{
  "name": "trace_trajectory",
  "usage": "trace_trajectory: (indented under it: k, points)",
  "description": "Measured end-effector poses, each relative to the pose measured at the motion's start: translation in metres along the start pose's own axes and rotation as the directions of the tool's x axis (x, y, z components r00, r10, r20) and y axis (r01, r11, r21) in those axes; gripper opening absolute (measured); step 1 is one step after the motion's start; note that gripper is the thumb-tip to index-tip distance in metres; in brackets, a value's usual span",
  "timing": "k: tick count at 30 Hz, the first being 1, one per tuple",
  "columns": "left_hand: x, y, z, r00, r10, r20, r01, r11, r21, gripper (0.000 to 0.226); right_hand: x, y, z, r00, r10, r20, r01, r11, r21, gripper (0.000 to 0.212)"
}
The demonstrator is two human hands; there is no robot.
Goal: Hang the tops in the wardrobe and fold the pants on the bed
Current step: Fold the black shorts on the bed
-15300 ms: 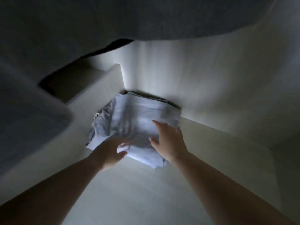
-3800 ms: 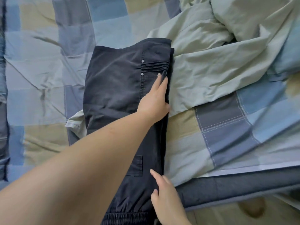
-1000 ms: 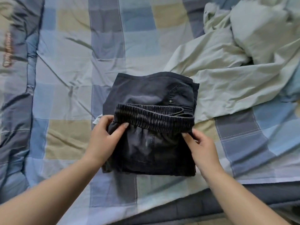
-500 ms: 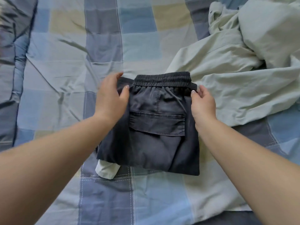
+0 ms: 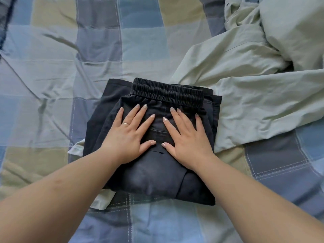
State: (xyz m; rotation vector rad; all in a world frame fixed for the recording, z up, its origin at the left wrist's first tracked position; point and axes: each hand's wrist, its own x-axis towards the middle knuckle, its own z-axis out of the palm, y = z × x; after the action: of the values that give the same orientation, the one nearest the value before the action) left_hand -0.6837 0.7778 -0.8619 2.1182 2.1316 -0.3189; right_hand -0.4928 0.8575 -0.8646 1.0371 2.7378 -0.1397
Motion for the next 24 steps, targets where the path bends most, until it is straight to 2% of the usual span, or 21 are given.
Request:
trace_trajectory:
  k: [3, 6, 8, 9, 11, 13, 14, 16, 18, 22, 24]
  points:
    - [-0.002, -0.007, 0.011, 0.999, -0.035, -0.004, 0.035, 0.999, -0.038, 0.079, -0.007, 0.013, 0.005, 0.999, 0.035, 0.011, -0.034, 0.999, -0.009, 0.076]
    - [-0.011, -0.015, 0.012, 0.995, -0.095, 0.036, 0.097, 0.994, -0.055, 0.082, -0.017, 0.024, 0.004, 0.994, 0.081, 0.078, -0.081, 0.997, -0.009, 0.079]
    - [-0.019, -0.019, 0.008, 0.99, -0.136, 0.03, 0.139, 0.985, -0.107, 0.082, -0.021, 0.032, -0.003, 0.996, 0.055, 0.072, -0.057, 0.998, 0.022, 0.078]
    - [-0.024, -0.022, 0.004, 0.99, -0.14, 0.008, 0.139, 0.973, -0.185, 0.079, -0.023, 0.036, -0.009, 0.998, 0.022, 0.059, -0.026, 0.997, 0.067, 0.076]
    - [-0.039, -0.034, -0.001, 0.978, -0.187, -0.092, 0.137, 0.909, -0.394, 0.073, -0.032, 0.046, -0.021, 0.998, -0.019, -0.054, 0.029, 0.981, 0.189, 0.071]
    - [-0.056, -0.052, -0.002, 0.943, -0.311, -0.114, 0.213, 0.832, -0.512, 0.075, -0.044, 0.059, -0.029, 0.982, 0.088, -0.164, -0.031, 0.947, 0.321, 0.07]
    - [-0.063, -0.061, -0.002, 0.931, -0.356, -0.081, 0.259, 0.8, -0.541, 0.078, -0.05, 0.065, -0.031, 0.977, 0.164, -0.135, -0.1, 0.916, 0.389, 0.073]
    - [-0.07, -0.071, -0.002, 0.903, -0.429, 0.034, 0.369, 0.73, -0.575, 0.082, -0.058, 0.072, -0.032, 0.959, 0.275, 0.065, -0.268, 0.811, 0.519, 0.081]
    - [-0.067, -0.072, -0.003, 0.878, -0.461, 0.127, 0.438, 0.67, -0.599, 0.087, -0.061, 0.074, -0.028, 0.932, 0.295, 0.211, -0.362, 0.722, 0.589, 0.086]
    - [-0.051, -0.069, -0.01, 0.89, -0.426, 0.161, 0.43, 0.671, -0.605, 0.093, -0.053, 0.065, -0.021, 0.938, 0.261, 0.229, -0.345, 0.633, 0.693, 0.092]
    - [-0.045, -0.068, -0.014, 0.91, -0.385, 0.156, 0.396, 0.689, -0.607, 0.09, -0.051, 0.06, -0.019, 0.929, 0.294, 0.226, -0.363, 0.594, 0.718, 0.1]
